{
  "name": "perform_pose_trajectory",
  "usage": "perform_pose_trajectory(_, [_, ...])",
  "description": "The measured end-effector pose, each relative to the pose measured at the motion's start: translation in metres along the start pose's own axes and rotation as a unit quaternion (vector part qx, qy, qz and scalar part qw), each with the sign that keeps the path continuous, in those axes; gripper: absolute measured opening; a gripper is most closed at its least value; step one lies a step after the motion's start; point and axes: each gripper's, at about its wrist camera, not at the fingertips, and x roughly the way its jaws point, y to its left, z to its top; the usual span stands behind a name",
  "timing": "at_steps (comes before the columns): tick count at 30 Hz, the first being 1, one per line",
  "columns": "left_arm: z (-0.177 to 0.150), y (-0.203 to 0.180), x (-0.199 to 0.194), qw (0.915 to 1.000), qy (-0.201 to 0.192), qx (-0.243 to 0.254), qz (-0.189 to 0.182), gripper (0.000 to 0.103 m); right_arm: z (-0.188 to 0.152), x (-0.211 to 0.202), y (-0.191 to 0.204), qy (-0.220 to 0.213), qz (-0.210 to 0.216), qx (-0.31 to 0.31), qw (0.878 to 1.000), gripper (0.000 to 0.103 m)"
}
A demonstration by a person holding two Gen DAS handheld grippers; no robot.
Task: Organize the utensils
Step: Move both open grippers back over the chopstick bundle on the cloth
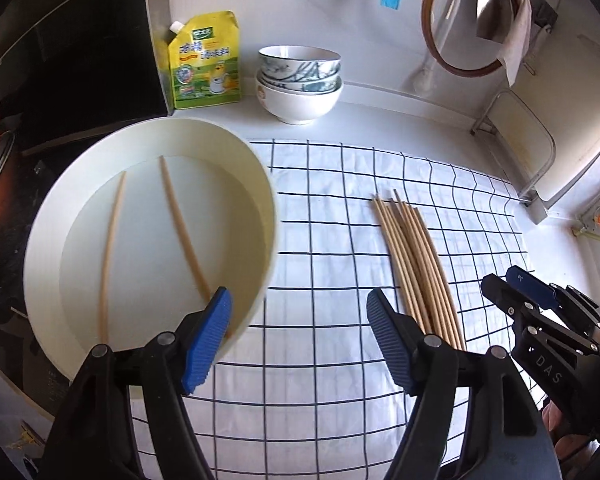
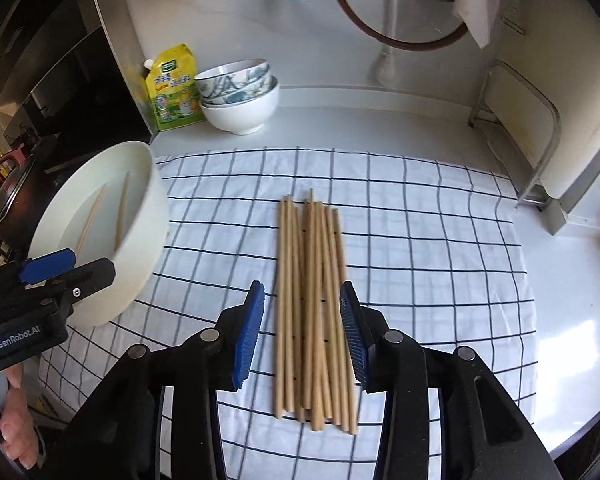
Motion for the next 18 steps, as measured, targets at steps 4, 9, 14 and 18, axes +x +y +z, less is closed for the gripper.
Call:
perform_pose_trajectory(4, [-0.001, -0.025, 0.012, 0.9999, 0.007, 0.014, -0.006, 0.07, -0.009, 0.007, -0.031, 0.01, -0.014, 0.016, 1.0, 0.043])
perform_pose_trajectory(9, [-0.006, -0.045, 0.033, 0.9996, 0.019, 0.018, -0.003, 0.072, -0.02, 0.025, -0.052, 0.029, -0.019, 0.015, 0.999, 0.046])
perform_pose_trajectory(14, [-0.011, -0.056, 0.053, 0.9993, 0.032, 0.02, 0.007, 0.072, -0.022, 0.05, -0.058, 0.045, -0.01, 0.01, 0.999, 0.047])
perform_pose_trajectory(18, [-0.014, -0.058, 0.065, 0.999, 0.04, 0.015, 0.016, 0.072, -0.023, 0.068, -0.058, 0.056, -0.004, 0.003, 0.998, 0.047])
